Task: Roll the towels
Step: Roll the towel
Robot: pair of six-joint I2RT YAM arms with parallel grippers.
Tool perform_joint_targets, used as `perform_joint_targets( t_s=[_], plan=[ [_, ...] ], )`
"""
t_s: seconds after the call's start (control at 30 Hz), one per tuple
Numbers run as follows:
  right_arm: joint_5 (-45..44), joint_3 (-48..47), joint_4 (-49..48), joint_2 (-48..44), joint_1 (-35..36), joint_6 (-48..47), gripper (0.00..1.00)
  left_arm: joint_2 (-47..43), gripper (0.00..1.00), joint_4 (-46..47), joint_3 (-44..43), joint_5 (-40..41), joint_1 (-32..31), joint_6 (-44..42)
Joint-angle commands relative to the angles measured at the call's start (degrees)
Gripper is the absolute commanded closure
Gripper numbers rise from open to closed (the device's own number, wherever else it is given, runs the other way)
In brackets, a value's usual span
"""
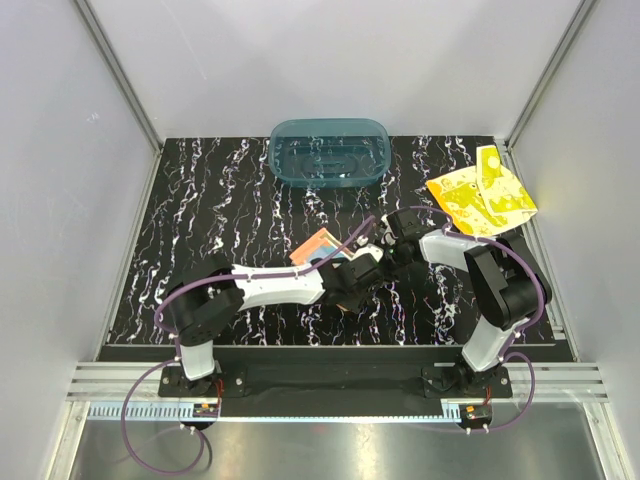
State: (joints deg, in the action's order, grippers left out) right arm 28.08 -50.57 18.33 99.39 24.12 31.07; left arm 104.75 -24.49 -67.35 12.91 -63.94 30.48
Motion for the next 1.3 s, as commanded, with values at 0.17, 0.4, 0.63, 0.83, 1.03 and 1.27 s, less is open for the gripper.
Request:
perform_joint_targets(
  t_s=[0.17, 0.4, 0.63, 0.83, 1.03, 1.27],
  plan=[
    [-0.6, -1.6, 0.2, 2.1, 0.7, -1.7, 1.00, -1.1, 0.51, -3.0, 1.1, 10.0, -1.2, -3.5],
    [-0.3, -3.0, 1.0, 3.2, 0.7, -2.2, 1.00, -0.7, 0.51, 2.2, 5.0, 5.6, -1.5, -5.5],
    [0.3, -5.4, 2.7, 4.0, 0.7, -2.9, 1.00, 3.4, 0.51, 1.7, 3.3, 0.8, -1.6, -7.8],
    [0.5, -7.8, 5.6, 3.8, 0.6, -4.3, 0.96, 8.5, 0.64, -2.0, 0.6, 1.4, -1.8, -7.3],
    [4.0, -7.8, 6.8, 4.0, 0.6, -5.6, 0.86, 9.6, 0.86, -1.6, -0.1, 0.1, -1.7, -8.3],
    [0.9, -9.3, 9.9, 4.7, 0.4, -6.9, 0.60, 5.0, 0.89, 1.9, 2.5, -7.0, -0.3, -9.9]
  ],
)
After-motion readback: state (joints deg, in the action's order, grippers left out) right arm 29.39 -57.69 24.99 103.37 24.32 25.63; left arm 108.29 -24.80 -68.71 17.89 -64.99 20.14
